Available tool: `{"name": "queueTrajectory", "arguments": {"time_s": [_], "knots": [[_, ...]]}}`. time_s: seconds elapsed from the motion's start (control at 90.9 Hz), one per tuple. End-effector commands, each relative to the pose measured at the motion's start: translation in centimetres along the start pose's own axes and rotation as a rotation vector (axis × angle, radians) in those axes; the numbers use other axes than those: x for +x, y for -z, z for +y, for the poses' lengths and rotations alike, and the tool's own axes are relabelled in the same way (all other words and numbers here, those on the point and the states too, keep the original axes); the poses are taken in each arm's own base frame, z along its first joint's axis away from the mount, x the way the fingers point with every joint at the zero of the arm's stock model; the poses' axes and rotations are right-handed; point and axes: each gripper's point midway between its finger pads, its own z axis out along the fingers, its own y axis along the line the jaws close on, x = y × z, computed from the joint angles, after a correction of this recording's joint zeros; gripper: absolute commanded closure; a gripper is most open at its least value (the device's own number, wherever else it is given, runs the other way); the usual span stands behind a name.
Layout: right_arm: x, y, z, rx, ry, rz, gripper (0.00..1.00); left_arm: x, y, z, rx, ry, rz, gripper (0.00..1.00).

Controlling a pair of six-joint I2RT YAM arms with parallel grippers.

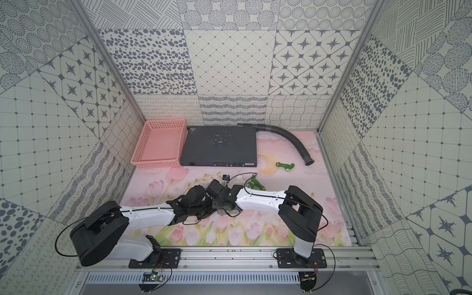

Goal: Fold the square dishcloth
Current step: Fold the cleaning item at the center of the board.

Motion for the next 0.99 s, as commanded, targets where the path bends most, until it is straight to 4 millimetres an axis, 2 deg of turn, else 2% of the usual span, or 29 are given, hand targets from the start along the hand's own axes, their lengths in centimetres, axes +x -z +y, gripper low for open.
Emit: {"name": "queueTrajectory", "arguments": {"time_s": [0.0, 0.374, 0.451, 0.638, 0.748, 0.847, 0.979], "knots": [[-1.2, 1.7, 1.2, -0.074, -0.005, -0.057, 0.73, 0.5, 0.9, 3.2, -0.153, 0.022, 0.003, 0.77], [-2.4, 4.5, 0.6, -0.104, 0.003, -0.134, 0.68, -0.9, 3.4, 3.2, -0.204, -0.021, -0.086, 0.73], [-2.6, 4.9, 0.1, -0.098, 0.001, -0.155, 0.69, -1.2, 3.8, 3.1, -0.210, -0.030, -0.102, 0.70], [-2.0, 4.9, -2.1, -0.066, -0.023, -0.158, 0.73, -2.0, 4.9, 2.9, -0.229, -0.065, -0.144, 0.71], [-1.4, 4.8, -3.7, -0.047, -0.045, -0.154, 0.75, -2.9, 6.1, 1.5, -0.216, -0.129, -0.193, 0.72], [-0.9, 5.0, -4.7, -0.056, -0.056, -0.155, 0.78, -3.3, 7.0, -0.7, -0.155, -0.203, -0.225, 0.74], [-0.6, 5.3, -4.7, -0.131, -0.073, -0.149, 0.78, -2.2, 6.4, -4.6, -0.001, -0.299, -0.169, 0.76]]}}
